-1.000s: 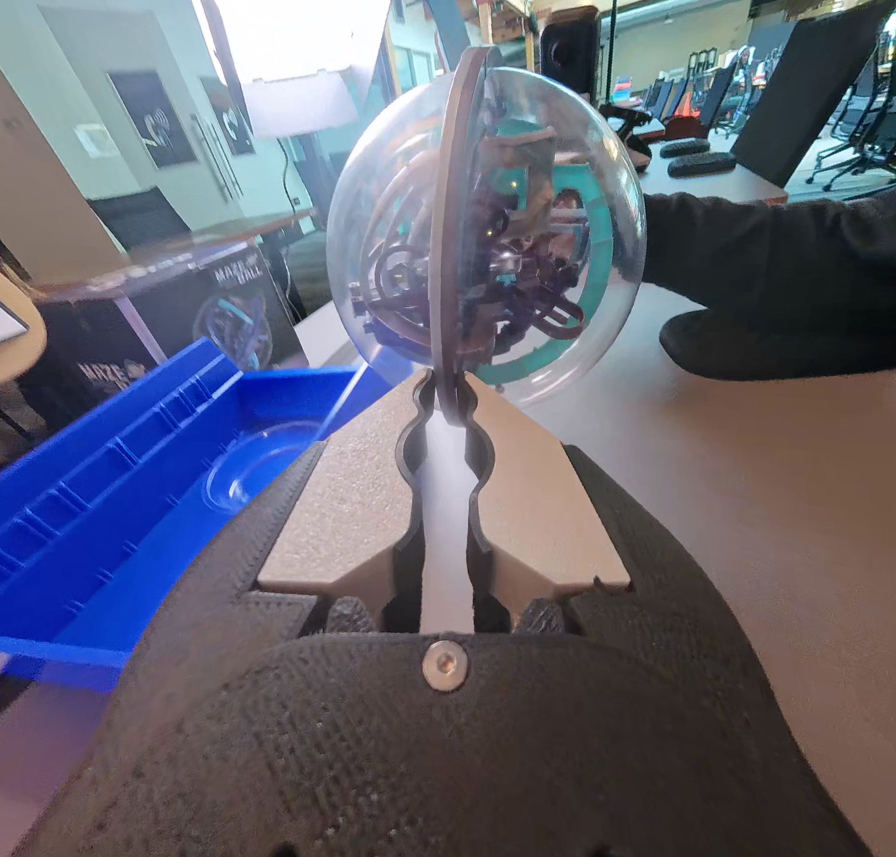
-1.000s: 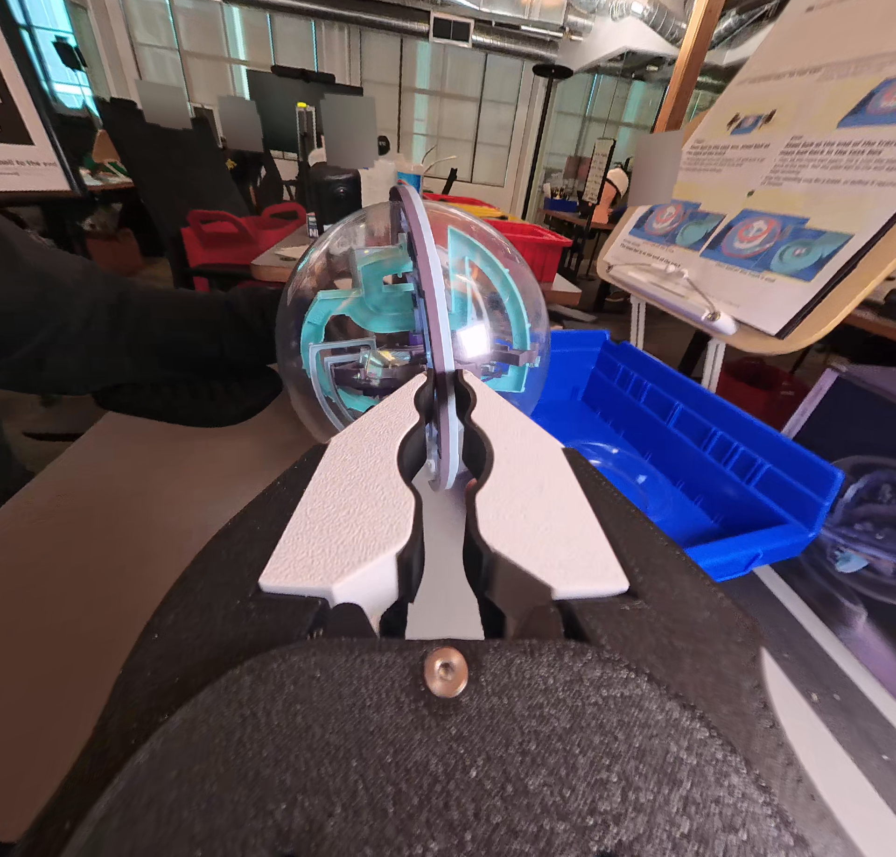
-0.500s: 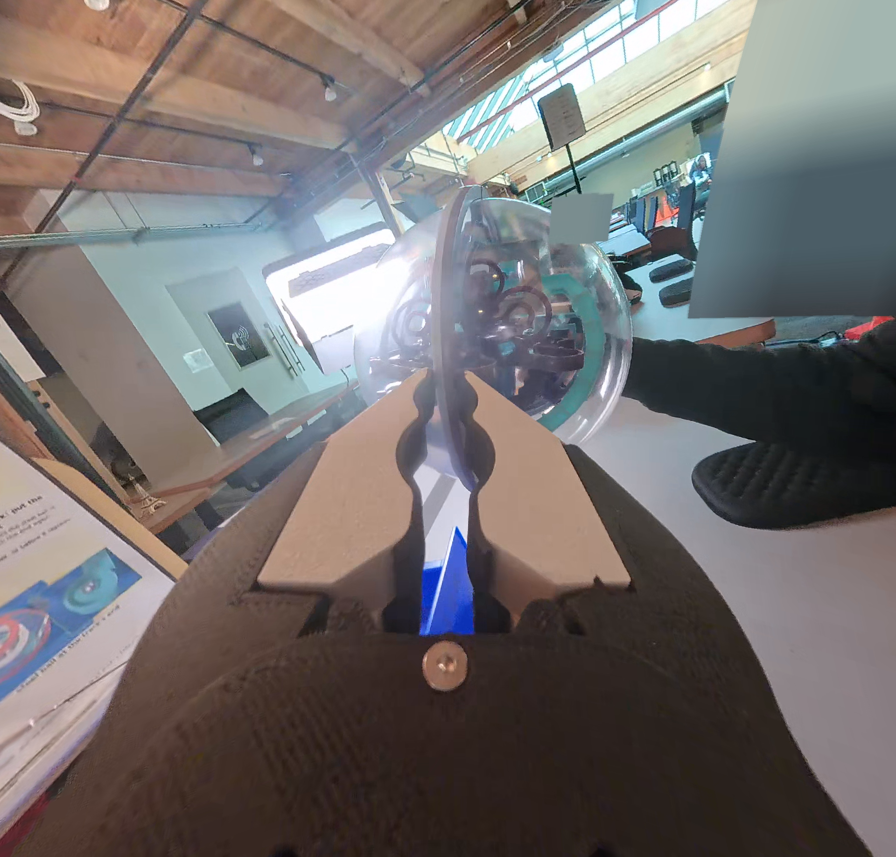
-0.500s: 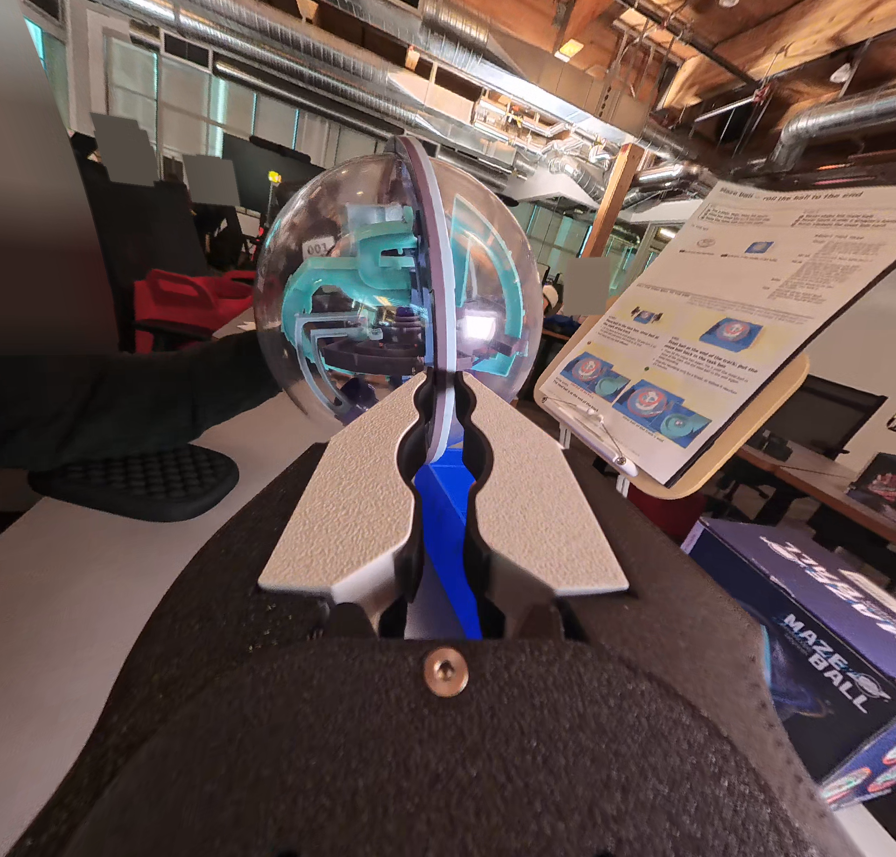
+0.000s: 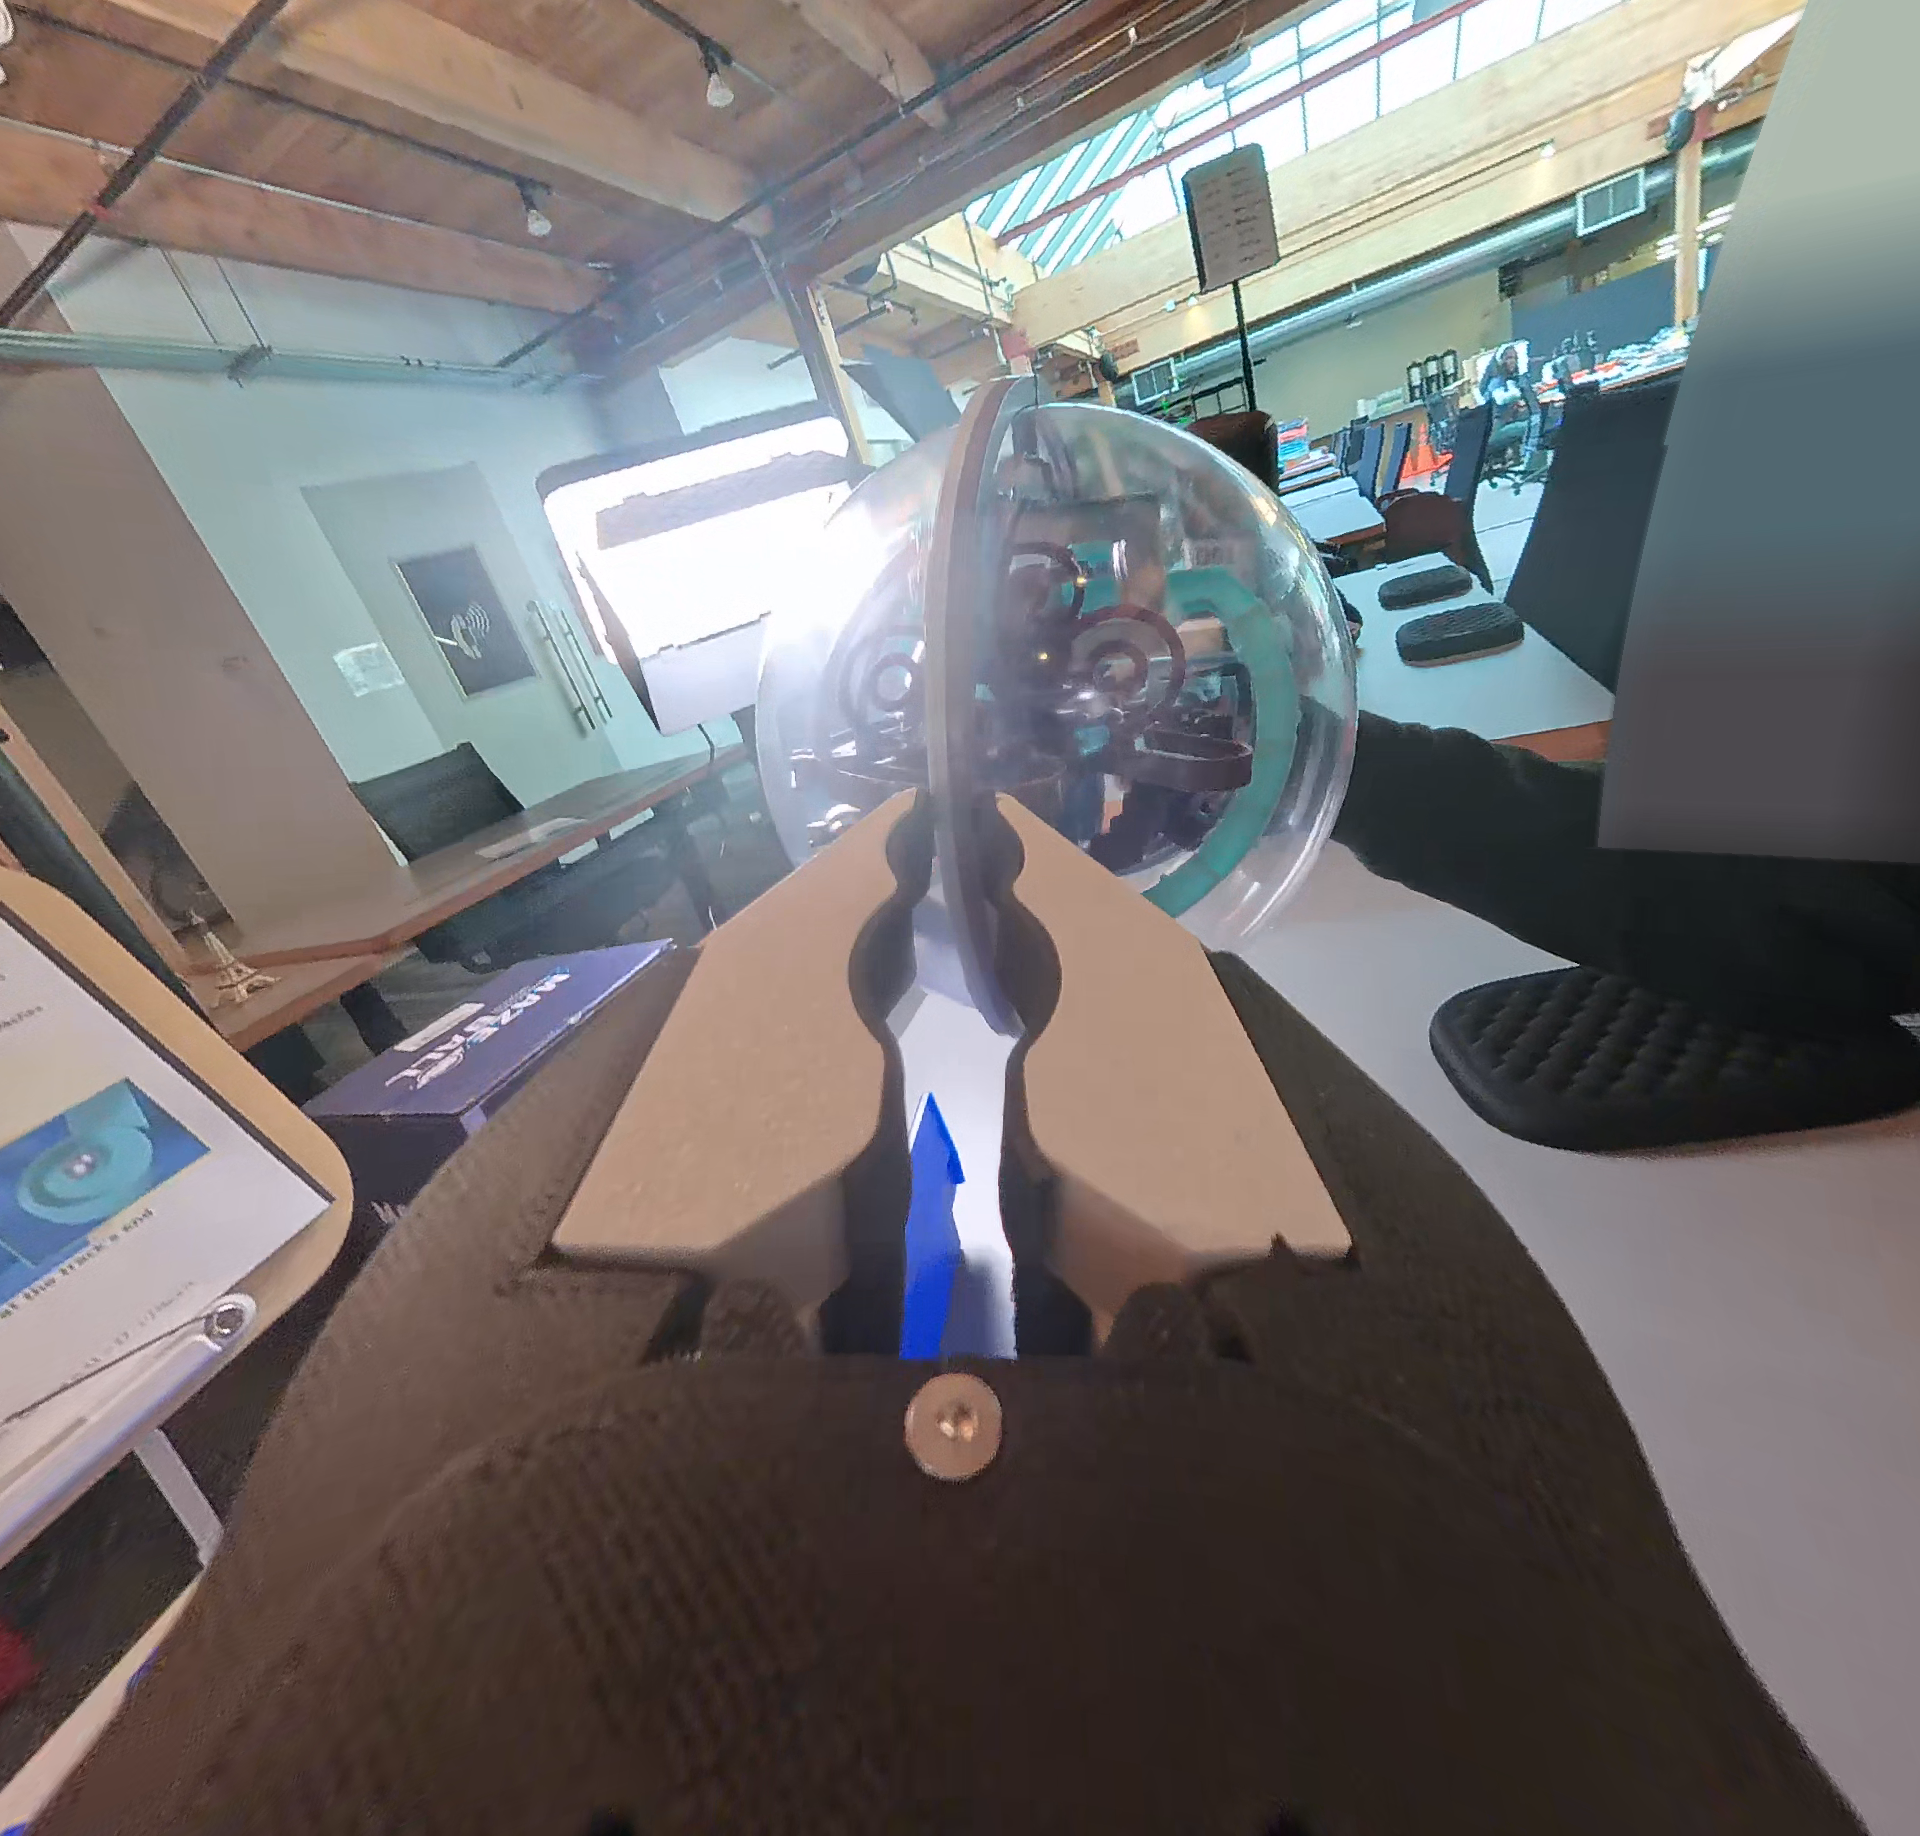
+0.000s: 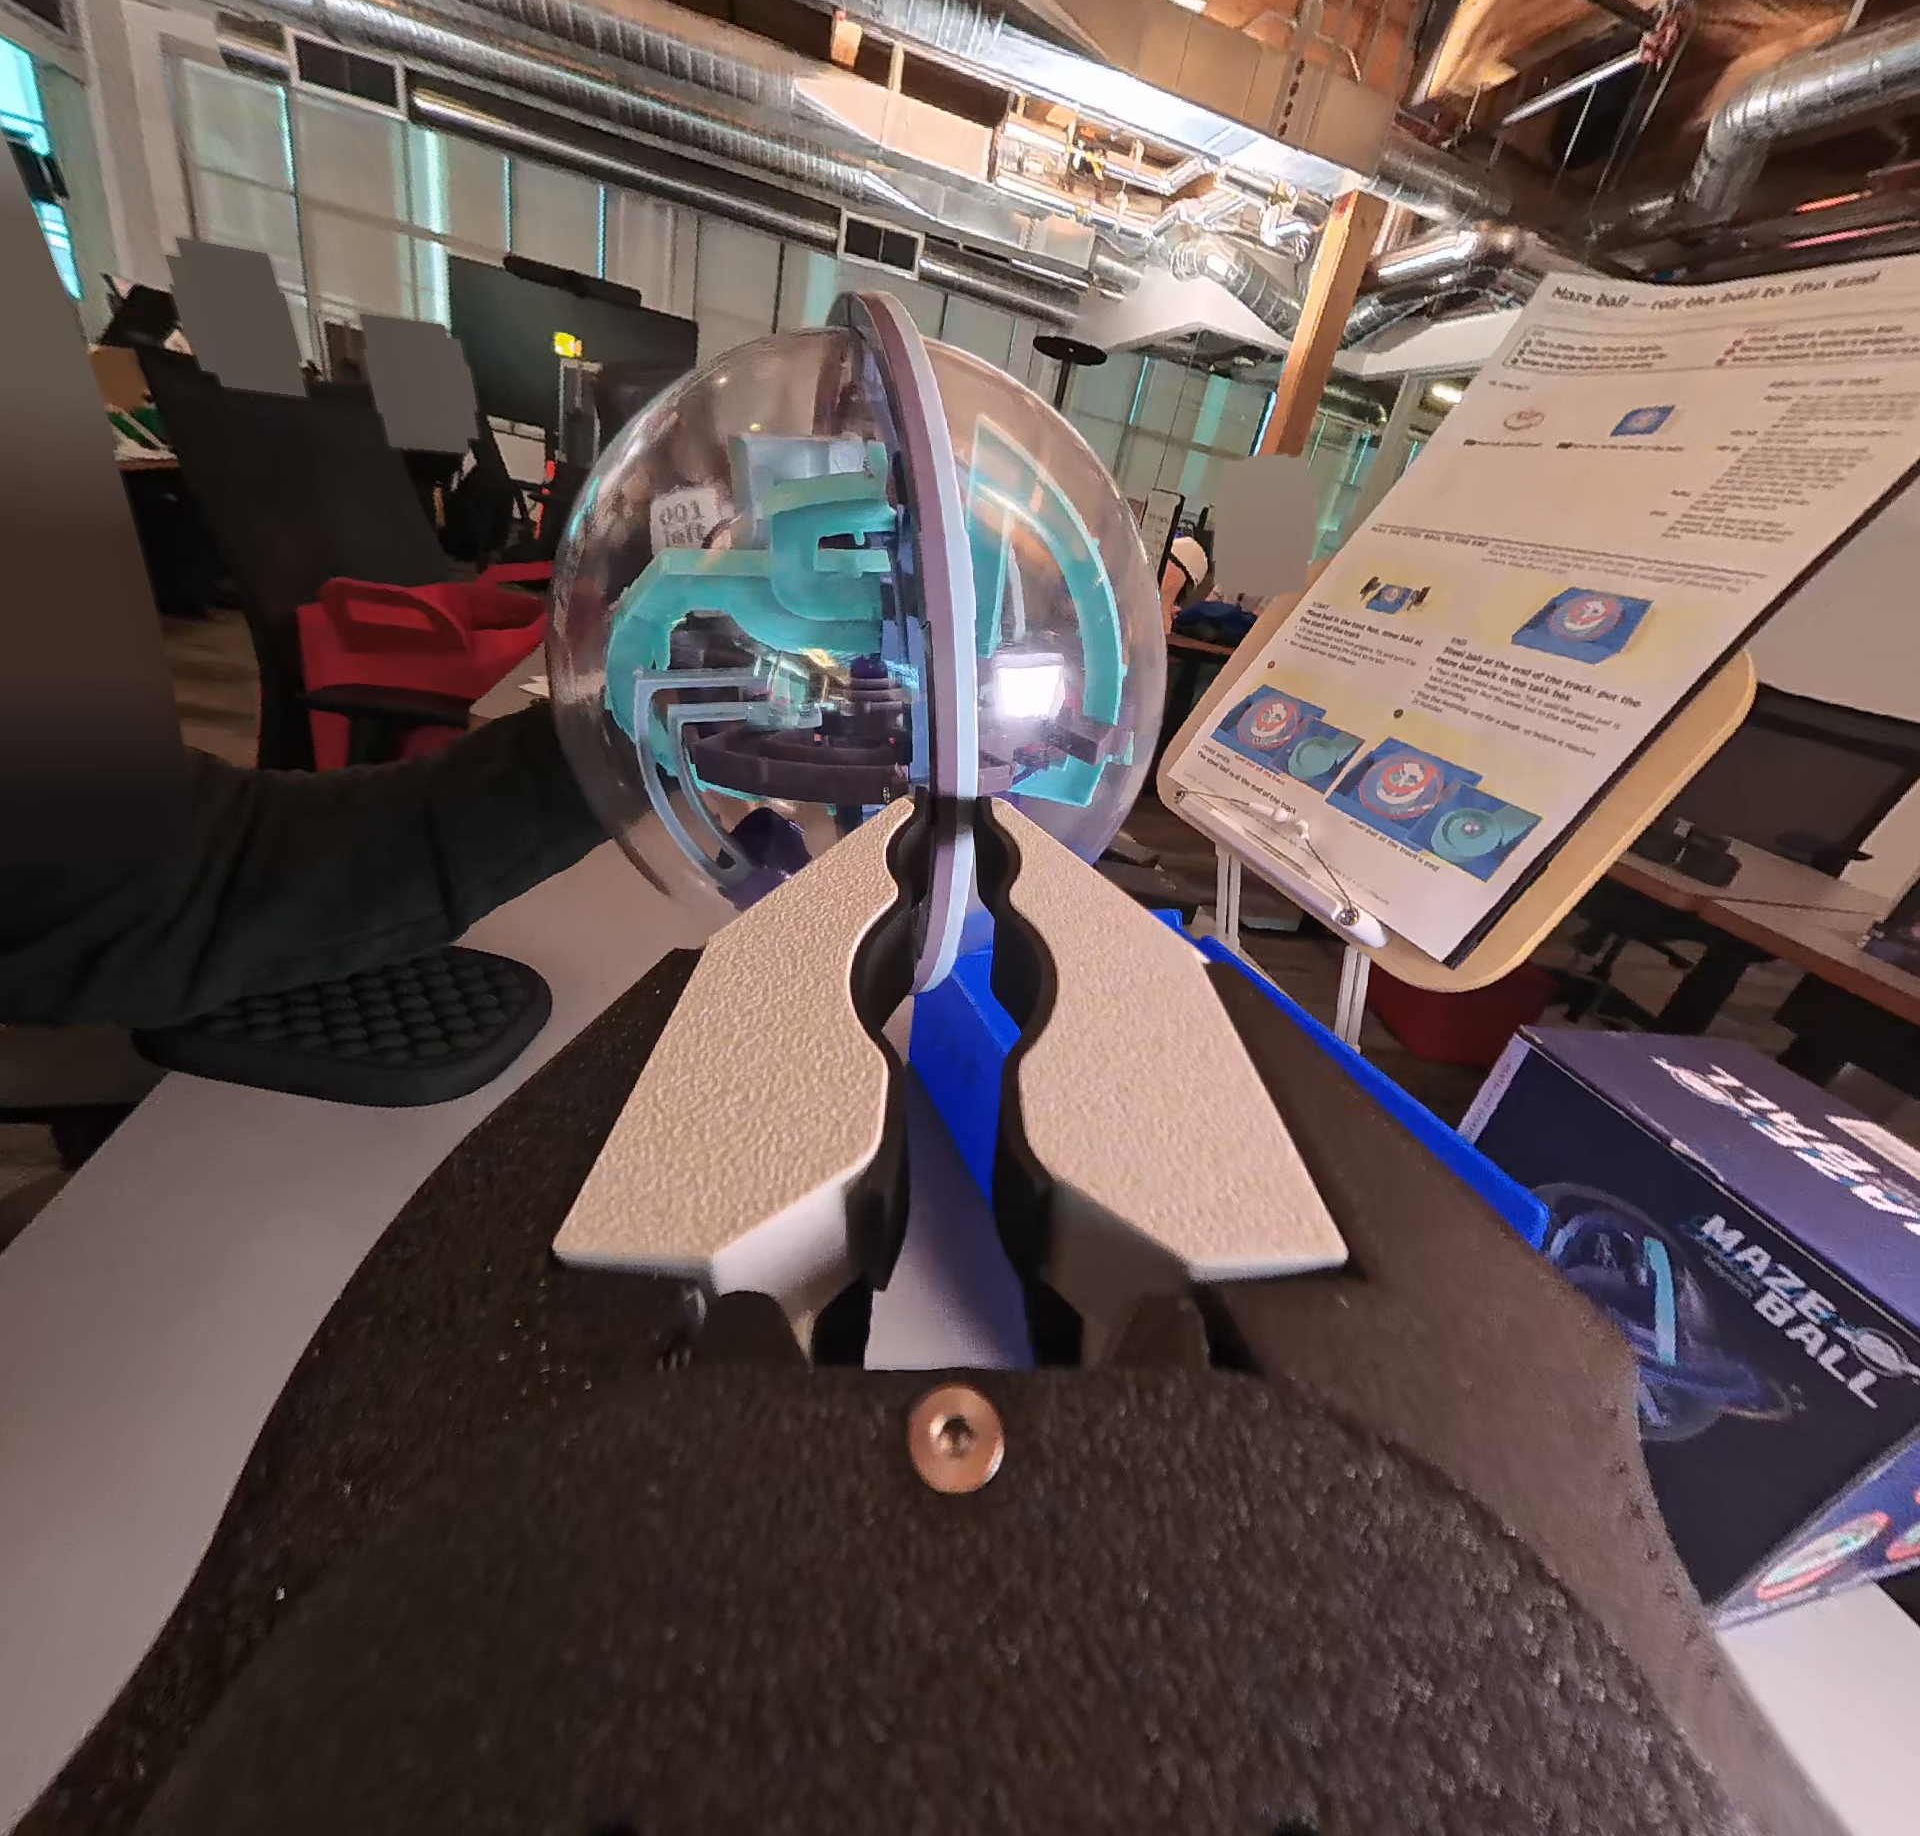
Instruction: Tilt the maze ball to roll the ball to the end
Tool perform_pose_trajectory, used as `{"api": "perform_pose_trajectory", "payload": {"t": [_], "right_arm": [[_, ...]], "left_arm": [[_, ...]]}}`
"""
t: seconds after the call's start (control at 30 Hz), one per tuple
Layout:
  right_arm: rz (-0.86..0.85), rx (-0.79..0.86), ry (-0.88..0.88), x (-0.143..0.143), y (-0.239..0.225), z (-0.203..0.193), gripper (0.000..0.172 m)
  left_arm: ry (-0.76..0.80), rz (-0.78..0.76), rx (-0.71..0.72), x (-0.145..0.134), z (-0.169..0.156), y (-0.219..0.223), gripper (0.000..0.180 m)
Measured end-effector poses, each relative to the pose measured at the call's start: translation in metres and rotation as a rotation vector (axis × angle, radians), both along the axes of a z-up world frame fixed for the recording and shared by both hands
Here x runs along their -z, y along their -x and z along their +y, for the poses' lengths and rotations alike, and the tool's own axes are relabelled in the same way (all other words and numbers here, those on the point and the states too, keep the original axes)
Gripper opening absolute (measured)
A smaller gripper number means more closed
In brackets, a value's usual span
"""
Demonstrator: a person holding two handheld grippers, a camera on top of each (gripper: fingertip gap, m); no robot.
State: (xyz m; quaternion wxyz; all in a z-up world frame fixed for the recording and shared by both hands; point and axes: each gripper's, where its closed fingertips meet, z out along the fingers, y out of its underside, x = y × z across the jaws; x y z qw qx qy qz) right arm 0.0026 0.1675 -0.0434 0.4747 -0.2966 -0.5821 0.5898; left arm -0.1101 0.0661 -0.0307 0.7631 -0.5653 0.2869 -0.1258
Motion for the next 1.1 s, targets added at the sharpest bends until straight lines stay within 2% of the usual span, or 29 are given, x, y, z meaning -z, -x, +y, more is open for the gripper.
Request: {"api": "perform_pose_trajectory", "payload": {"t": [0.63,1.1], "right_arm": [[-0.177,0.04,0.109,0.046,0.016,0.033,0.006],[-0.322,0.041,0.254,0.086,0.028,0.051,0.006]], "left_arm": [[0.203,-0.078,-0.017,0.054,0.036,0.018,0.007],[0.395,-0.174,-0.024,0.093,0.055,0.03,0.006]]}}
